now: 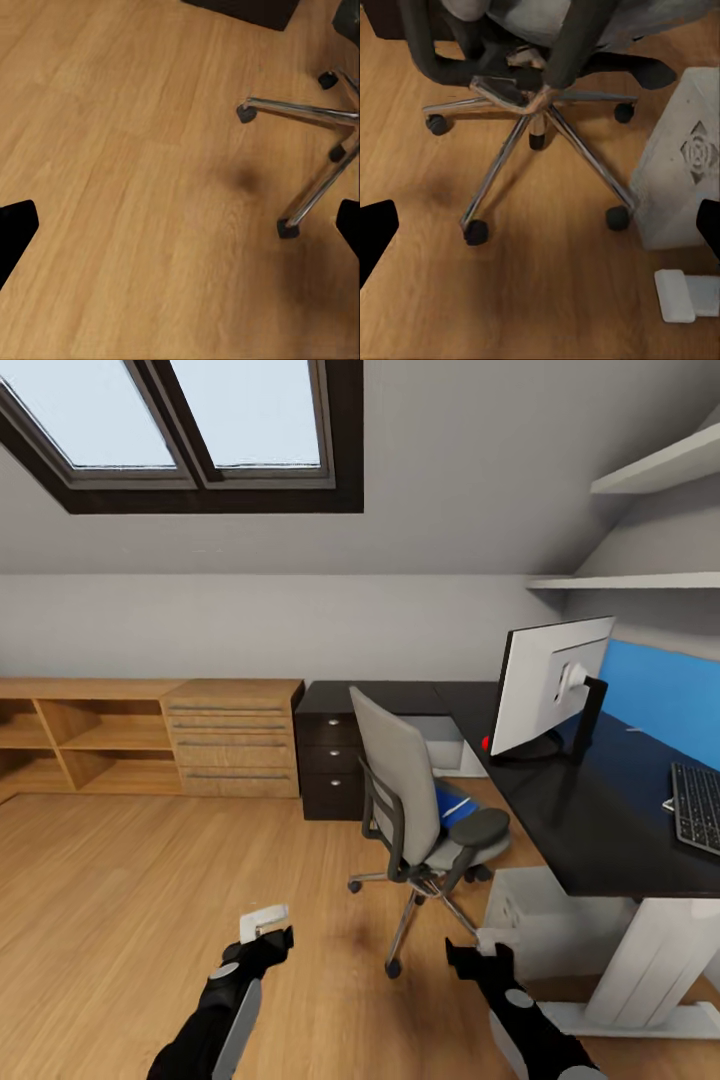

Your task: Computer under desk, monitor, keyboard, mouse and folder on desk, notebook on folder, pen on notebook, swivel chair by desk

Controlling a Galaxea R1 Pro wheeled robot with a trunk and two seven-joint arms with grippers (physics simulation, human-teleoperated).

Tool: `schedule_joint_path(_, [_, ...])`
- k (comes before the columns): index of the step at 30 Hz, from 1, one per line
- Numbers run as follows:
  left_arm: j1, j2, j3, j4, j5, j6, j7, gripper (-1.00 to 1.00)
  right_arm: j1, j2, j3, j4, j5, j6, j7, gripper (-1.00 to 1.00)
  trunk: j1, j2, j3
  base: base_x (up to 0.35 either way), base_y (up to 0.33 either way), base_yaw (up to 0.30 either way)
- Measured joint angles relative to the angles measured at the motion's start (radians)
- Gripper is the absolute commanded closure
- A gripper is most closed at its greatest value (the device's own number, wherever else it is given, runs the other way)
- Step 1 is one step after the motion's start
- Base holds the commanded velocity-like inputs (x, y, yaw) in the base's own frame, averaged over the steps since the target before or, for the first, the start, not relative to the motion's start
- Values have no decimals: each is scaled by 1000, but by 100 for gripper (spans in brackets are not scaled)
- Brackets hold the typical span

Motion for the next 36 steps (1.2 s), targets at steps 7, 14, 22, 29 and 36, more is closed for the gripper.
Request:
schedule_joint_path(7, [72, 9, -24, -288, 27, 17, -9, -100, -224, 1, -29, 62, -17, 27, -5, -100, 27, -49, -22, 0, 0, 0])
schedule_joint_path(14, [178, 30, -71, -444, 27, 19, -11, -100, -231, -2, -43, 160, -21, -71, -3, -100, 54, -98, -44, 0, 0, 0])
schedule_joint_path(22, [207, 32, -75, -506, 28, 16, -12, -100, -231, -13, -42, 176, -17, -124, -3, -100, 84, -154, -69, 0, 0, 0])
schedule_joint_path(29, [276, 33, -152, -593, 30, 17, -10, -100, -231, -22, -43, 177, -17, -173, -15, -100, 111, -203, -91, 0, 0, 0])
schedule_joint_path(36, [278, 34, -172, -593, 31, 17, -9, -100, -231, -27, -42, 178, -17, -225, -85, -100, 138, -252, -113, 0, 0, 0])
